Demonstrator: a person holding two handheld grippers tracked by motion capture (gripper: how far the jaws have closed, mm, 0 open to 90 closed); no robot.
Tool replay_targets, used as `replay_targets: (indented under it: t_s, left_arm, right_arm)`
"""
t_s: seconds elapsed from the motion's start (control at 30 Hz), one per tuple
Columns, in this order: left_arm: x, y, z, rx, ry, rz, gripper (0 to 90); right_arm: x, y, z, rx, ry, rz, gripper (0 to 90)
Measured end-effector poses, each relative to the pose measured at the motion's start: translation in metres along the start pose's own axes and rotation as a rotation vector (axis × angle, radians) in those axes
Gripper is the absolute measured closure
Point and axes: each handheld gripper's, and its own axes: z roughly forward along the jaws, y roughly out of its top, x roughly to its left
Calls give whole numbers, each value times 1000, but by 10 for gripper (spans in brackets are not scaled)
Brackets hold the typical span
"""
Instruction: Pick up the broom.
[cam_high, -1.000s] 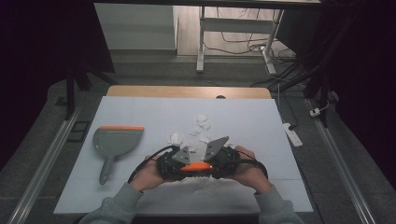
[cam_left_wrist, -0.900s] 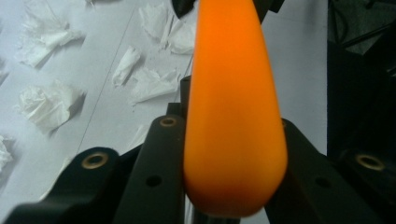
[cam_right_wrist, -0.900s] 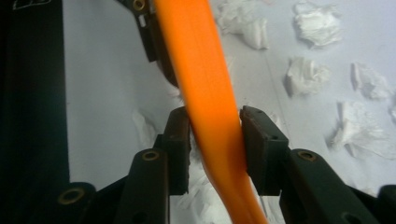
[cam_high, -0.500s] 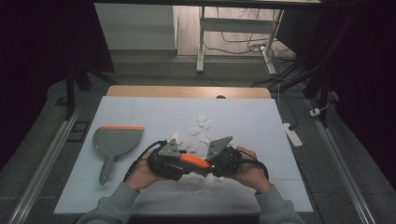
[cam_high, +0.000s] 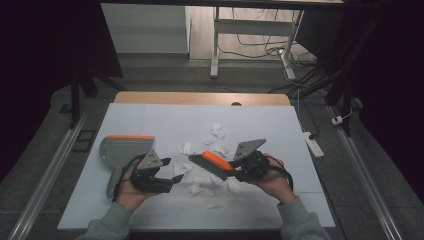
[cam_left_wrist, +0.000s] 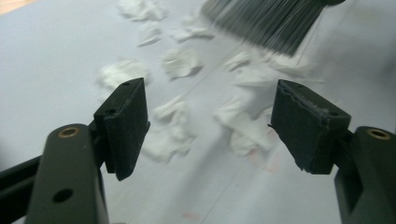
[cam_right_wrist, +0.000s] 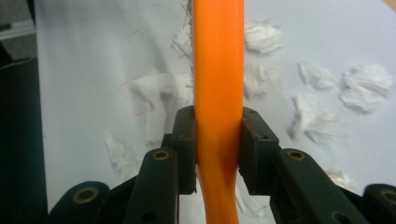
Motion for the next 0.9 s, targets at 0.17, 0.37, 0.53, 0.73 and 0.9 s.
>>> replay_targets:
  t_s: [0.17,0.37,0.53,0.73,0.9]
  left_arm:
    - [8,-11,-15,-7,52,-30,280]
    - [25,-30,-31,-18,83,-98,279]
    - [36,-41,-35,-22,97,-145,277]
    - [40,-43,-32,-6,100,-157,271]
    - [43,-45,-31,1,106,-160,269]
  right_arm:
    - [-8,-5,-9,-35,-33,41,701]
    - [-20,-12,-22,-78,-72,101,701]
    - [-29,-19,-32,-101,-128,163,701]
    - [-39,-29,-44,-114,-199,233,701]
    - [-49,-37,-52,-109,-280,298,701]
